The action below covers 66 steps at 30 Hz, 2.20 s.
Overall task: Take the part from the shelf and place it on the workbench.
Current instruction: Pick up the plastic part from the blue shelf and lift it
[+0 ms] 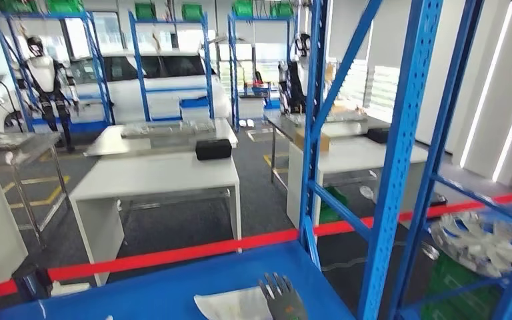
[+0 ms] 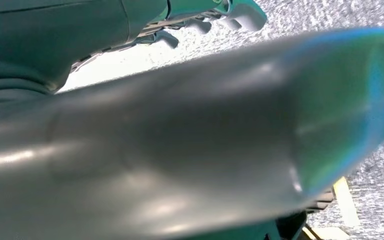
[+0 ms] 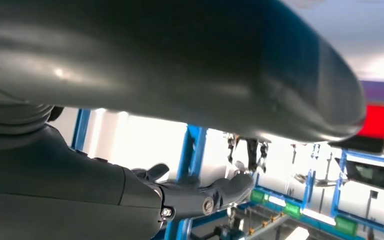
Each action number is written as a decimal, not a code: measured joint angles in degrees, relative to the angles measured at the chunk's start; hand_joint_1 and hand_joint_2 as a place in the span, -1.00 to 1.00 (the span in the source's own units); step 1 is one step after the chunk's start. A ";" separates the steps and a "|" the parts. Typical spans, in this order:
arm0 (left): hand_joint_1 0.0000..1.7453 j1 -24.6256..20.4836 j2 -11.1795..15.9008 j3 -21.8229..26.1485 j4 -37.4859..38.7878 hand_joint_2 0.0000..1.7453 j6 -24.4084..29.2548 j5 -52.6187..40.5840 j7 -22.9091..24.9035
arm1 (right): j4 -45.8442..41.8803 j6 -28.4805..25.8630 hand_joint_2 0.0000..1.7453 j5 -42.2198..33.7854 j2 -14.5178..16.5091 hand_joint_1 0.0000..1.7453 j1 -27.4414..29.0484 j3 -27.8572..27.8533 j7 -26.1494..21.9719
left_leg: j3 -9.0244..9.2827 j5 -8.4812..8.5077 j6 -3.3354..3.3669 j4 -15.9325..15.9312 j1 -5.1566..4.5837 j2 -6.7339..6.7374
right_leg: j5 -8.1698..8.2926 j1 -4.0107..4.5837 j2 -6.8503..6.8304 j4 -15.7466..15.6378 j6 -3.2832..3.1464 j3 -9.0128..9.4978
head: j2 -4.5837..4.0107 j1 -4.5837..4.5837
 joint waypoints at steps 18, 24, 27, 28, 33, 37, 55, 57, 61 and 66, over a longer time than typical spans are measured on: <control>-1.00 -0.36 0.07 0.07 -0.04 -1.00 -0.01 0.11 -0.67 | -0.03 -0.40 -1.00 0.01 0.00 -1.00 -0.06 -0.22 0.19 | -3.24 3.47 1.13 -0.97 0.10 0.33 | -2.81 0.14 0.08 0.93 0.44 2.83 | 0.00 -0.37; -1.00 -0.51 0.01 0.21 -0.03 -1.00 -0.03 0.09 -0.50 | 0.03 -0.49 -1.00 -0.01 -0.18 -1.00 0.45 -0.74 0.31 | -2.95 3.66 1.74 -1.09 0.26 0.29 | -7.90 0.02 0.08 14.48 1.31 -4.13 | 0.00 0.08; -1.00 -0.58 -0.01 0.30 -0.04 -1.00 -0.03 -0.01 -0.33 | 0.05 -0.49 -1.00 0.00 -0.23 -1.00 0.40 -0.83 0.31 | -2.98 3.13 1.24 -0.46 0.19 0.21 | -2.78 0.05 0.04 3.86 1.02 0.94 | 0.00 0.10; -1.00 -0.62 0.01 0.33 -0.04 -1.00 -0.03 -0.02 -0.28 | 0.05 -0.49 -1.00 0.00 -0.23 -1.00 0.34 -0.84 0.28 | -3.04 2.89 0.92 -0.28 0.10 0.18 | -1.98 0.09 0.04 1.22 0.72 2.26 | 0.00 0.09; -1.00 -0.59 0.16 0.44 -0.04 -1.00 -0.01 0.09 -0.10 | 0.05 -0.38 -1.00 0.04 -0.22 -1.00 0.17 -0.85 0.07 | -3.20 2.42 1.52 -0.45 -0.26 0.18 | -1.50 0.16 0.15 -0.55 -0.10 3.13 | 0.00 -0.21; -1.00 -0.51 0.31 0.69 -0.03 -1.00 0.11 0.52 -0.15 | 0.05 -0.14 -1.00 0.17 -0.02 -1.00 0.09 -0.85 -0.17 | -2.88 2.68 1.24 -1.08 -0.26 0.18 | -1.62 0.21 0.16 -0.55 -0.48 3.15 | 0.00 -0.27; -1.00 -0.08 0.45 1.42 0.03 -1.00 0.52 0.50 0.62 | 0.05 -1.68 -1.00 0.57 0.24 -1.00 -0.33 -0.94 -2.87 | -2.31 3.00 -0.22 -1.38 -0.25 0.12 | -1.60 0.04 0.14 -0.86 -0.53 3.34 | 0.00 -0.28; -1.00 -0.05 0.46 1.42 0.03 -1.00 0.51 0.34 0.77 | 0.05 -1.99 -1.00 0.44 0.07 -1.00 -0.30 -1.07 -3.04 | -2.30 3.00 -0.21 -1.38 -0.25 0.12 | -1.59 0.04 0.14 -0.91 -0.50 3.38 | 0.00 -0.28; -1.00 -0.02 0.56 1.45 0.03 -1.00 0.51 0.28 0.98 | 0.05 -2.59 -1.00 0.24 -0.13 -1.00 -0.24 -1.24 -3.51 | -2.30 2.97 -0.17 -1.37 -0.26 0.12 | -1.56 0.04 0.15 -0.98 -0.46 3.42 | 0.00 -0.27; -1.00 0.01 0.73 1.71 0.03 -1.00 0.55 0.61 1.06 | 0.05 -2.73 -1.00 0.44 -0.14 -1.00 -0.18 -1.25 -4.03 | -2.30 2.93 -0.10 -1.37 -0.26 0.12 | -1.56 0.04 0.15 -1.03 -0.45 3.45 | 0.00 -0.27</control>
